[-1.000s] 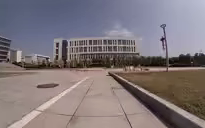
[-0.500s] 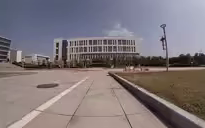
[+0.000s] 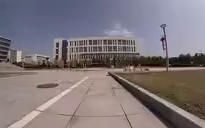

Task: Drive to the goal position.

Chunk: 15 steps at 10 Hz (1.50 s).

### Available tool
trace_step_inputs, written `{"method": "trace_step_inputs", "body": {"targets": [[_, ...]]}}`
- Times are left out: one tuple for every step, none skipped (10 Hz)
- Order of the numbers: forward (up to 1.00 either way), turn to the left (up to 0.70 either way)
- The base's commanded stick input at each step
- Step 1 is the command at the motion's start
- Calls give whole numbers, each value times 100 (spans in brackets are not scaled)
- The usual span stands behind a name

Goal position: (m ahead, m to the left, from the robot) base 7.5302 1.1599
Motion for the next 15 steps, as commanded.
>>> {"method": "trace_step_inputs", "body": {"targets": [[4, 0], [4, 0], [4, 0], [4, 0], [4, 0], [4, 0], [4, 0], [4, 0], [4, 0], [4, 0], [4, 0], [4, 0], [4, 0], [4, 0], [4, 0]]}}
